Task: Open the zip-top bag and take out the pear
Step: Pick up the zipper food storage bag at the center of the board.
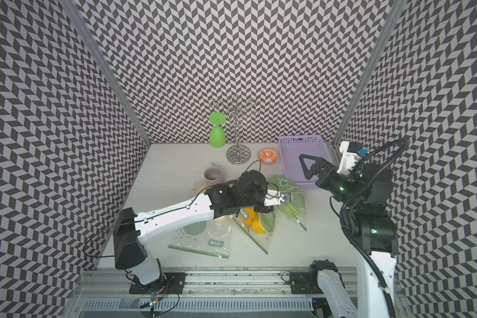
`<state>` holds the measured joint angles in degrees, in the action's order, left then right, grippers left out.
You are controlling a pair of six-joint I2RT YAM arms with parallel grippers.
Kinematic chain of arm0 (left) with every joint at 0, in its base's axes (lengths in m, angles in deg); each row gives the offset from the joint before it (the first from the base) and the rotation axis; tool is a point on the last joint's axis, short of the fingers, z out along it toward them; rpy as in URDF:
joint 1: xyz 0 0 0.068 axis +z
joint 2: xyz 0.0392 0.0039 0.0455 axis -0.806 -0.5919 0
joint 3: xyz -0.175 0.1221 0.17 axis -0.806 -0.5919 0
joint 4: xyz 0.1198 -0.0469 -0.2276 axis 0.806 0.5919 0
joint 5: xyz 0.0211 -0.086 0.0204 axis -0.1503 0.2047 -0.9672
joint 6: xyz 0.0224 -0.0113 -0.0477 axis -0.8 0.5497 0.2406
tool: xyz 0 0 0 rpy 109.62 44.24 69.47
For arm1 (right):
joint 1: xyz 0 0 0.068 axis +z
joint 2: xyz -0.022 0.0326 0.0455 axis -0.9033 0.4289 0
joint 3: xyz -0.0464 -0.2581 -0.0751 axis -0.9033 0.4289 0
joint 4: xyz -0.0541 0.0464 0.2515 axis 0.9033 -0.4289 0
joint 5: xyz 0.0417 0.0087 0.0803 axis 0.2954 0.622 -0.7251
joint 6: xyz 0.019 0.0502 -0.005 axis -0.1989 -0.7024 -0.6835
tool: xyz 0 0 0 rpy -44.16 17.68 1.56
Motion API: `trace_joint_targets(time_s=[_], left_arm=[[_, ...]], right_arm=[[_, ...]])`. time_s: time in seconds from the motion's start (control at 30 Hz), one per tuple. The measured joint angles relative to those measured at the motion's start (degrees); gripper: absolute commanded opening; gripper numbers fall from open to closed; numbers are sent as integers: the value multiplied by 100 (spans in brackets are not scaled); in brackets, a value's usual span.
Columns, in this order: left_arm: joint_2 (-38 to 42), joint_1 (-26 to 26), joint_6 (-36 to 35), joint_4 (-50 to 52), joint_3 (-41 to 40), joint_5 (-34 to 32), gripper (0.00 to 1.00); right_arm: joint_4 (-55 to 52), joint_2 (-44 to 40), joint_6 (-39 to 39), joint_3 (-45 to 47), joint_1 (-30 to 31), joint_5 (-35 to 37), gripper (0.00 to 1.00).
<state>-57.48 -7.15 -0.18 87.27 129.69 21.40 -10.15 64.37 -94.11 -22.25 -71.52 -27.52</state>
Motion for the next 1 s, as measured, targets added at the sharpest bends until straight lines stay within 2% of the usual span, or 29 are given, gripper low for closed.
trace_joint_targets(time_s=[0.1, 0.2, 0.3, 0.43, 0.47, 0.5, 0.6, 0.8, 1.0], left_arm=[[37, 428, 260, 345, 708, 463, 0], [-68, 850, 516, 754, 1563, 894, 0], [-81, 1202, 793, 898, 2011, 1244, 0], [-240, 1493, 1117, 1215, 2498, 1558, 0], [-273, 1530, 1174, 1252, 2535, 1609, 0], [-299, 1558, 1226, 1294, 2540, 1659, 0], [-391, 1606, 1353, 1453, 2511, 1775, 0], [-509, 1655, 1495, 1580, 2430, 1873, 0], [-514, 1655, 1537, 1620, 2428, 1910, 0]], right_arm=[[170, 79, 140, -321, 0, -55, 99], [564, 42, 321, -243, -2, -363, 99], [1097, -122, 496, 225, -2, -708, 98], [2022, -638, 605, 1351, -2, -1069, 98], [2164, -772, 621, 1606, -2, -1117, 98], [2284, -905, 638, 1838, -2, -1158, 93], [2387, -1226, 586, 2210, -2, -1449, 93], [2293, -1672, 551, 2275, 15, -1731, 91], [1631, -1676, 1622, 2262, 48, -1220, 89]])
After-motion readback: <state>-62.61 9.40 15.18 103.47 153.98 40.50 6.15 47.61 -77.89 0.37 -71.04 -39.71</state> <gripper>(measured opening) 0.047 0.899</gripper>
